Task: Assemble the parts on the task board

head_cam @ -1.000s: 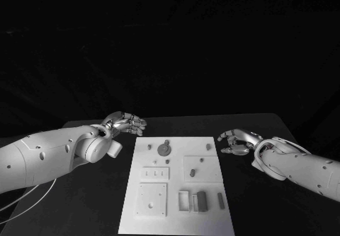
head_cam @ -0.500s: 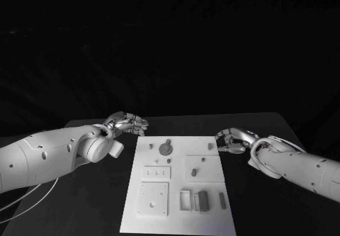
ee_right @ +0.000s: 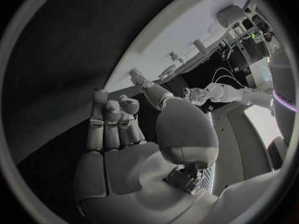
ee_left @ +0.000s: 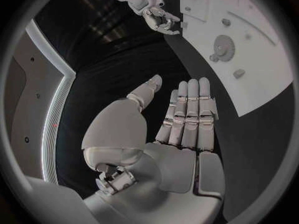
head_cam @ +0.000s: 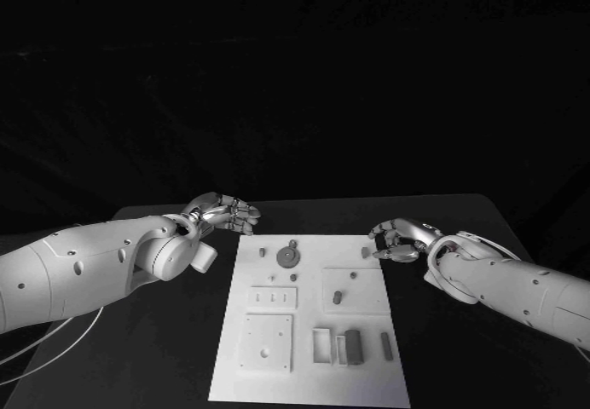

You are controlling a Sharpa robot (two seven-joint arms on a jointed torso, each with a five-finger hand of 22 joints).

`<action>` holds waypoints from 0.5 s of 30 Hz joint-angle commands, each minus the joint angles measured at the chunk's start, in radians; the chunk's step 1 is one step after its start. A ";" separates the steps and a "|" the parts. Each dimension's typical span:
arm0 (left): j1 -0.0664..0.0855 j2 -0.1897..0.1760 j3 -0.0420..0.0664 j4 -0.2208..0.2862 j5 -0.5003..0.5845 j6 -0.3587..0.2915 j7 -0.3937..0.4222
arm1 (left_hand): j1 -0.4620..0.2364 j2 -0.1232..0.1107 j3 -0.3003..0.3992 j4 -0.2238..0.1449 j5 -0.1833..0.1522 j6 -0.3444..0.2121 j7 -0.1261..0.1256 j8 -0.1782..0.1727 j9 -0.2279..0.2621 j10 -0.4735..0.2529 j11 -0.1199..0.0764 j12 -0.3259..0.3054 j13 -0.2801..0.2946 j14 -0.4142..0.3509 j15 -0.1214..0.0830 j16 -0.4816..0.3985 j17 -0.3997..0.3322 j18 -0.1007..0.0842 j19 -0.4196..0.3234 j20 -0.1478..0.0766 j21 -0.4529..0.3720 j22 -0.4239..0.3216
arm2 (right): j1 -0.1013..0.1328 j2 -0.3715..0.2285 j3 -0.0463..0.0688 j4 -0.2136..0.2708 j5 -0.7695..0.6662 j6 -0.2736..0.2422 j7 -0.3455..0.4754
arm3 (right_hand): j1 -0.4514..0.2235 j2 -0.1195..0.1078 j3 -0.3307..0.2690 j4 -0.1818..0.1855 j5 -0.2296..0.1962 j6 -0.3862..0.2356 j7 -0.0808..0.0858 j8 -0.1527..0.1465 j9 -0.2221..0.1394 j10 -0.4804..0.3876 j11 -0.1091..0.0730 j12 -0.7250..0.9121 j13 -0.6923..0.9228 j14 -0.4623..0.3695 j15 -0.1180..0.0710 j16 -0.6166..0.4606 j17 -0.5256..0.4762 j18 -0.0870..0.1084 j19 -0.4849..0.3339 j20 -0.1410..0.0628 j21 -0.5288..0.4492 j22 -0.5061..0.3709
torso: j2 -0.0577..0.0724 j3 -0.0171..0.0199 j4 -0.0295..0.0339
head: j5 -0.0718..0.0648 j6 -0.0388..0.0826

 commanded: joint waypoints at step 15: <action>0.001 -0.003 0.001 0.004 -0.004 0.013 0.004 | 0.002 -0.001 -0.001 -0.001 -0.003 -0.008 0.000 -0.005 0.002 -0.006 -0.002 -0.004 0.001 0.005 0.001 -0.004 0.003 0.015 0.007 -0.002 -0.005 0.002 | -0.014 0.030 0.000 -0.019 -0.024 0.057 0.002 | 0.001 0.015 -0.005 -0.002 -0.005 0.001 0.005 0.010 0.001 0.003 0.006 0.006 0.003 0.003 0.001 0.007 0.001 -0.010 0.004 -0.001 0.006 0.020 | 0.000 0.0021 -0.0038 | 0.014 -0.007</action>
